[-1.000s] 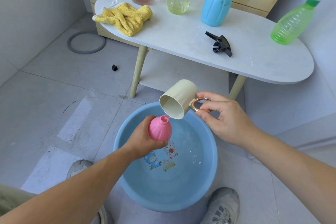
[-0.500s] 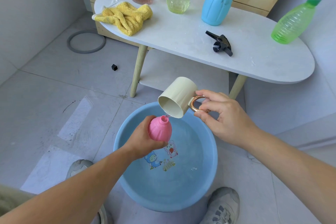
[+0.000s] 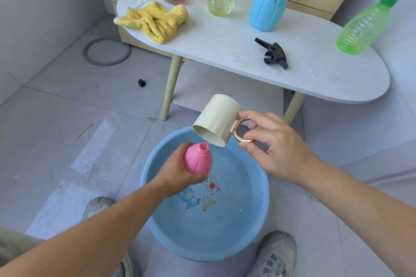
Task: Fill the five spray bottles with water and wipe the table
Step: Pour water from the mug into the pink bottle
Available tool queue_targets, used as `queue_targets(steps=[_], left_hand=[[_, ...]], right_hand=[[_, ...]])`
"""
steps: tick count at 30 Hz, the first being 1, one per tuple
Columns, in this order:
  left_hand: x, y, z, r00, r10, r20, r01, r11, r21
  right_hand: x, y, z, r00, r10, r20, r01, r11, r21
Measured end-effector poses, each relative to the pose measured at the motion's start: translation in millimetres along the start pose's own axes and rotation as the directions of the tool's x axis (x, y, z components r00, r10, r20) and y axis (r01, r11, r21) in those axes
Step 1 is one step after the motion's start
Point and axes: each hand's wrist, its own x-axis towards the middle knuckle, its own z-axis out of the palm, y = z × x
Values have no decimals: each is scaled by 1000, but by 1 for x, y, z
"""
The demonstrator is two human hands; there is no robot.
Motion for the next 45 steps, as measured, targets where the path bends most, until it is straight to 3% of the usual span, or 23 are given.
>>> queue_targets(steps=[8,9,11,14,16,20,29,41,45], left_hand=[[-2,2,0,1000,6,5,-6,1000,2],[-2,2,0,1000,4,4,-4,1000,1],[-3,1,0,1000,-3,4,3,1000,-4],[-4,-3,0,1000,-8,7,8,1000,1],[-6,-6,-1,1000,-12,3,12,1000,10],[-8,-13,-1,999,-37,-7,37,999,-4],[-8,-19,0,998,-63,-27,63,998,17],[-4,-27,1,997,-74,-30,75,997,27],[-4,-25,1,998,-64,-28,65,998,23]], right_hand=[[-2,2,7,978,-206,-16,201,967,-156],[-2,1,11,989,-143,-28,139,982,-126],[-4,-2,21,991,124,-53,-121,991,57],[-3,5,42,863,499,73,-483,777,404],[-7,23,64,772,615,160,-613,655,441],[-22,52,106,648,712,269,-752,545,369],[-47,69,161,655,676,339,-744,654,135],[-45,73,170,674,633,381,-705,705,74],[-47,70,170,653,654,381,-735,668,115]])
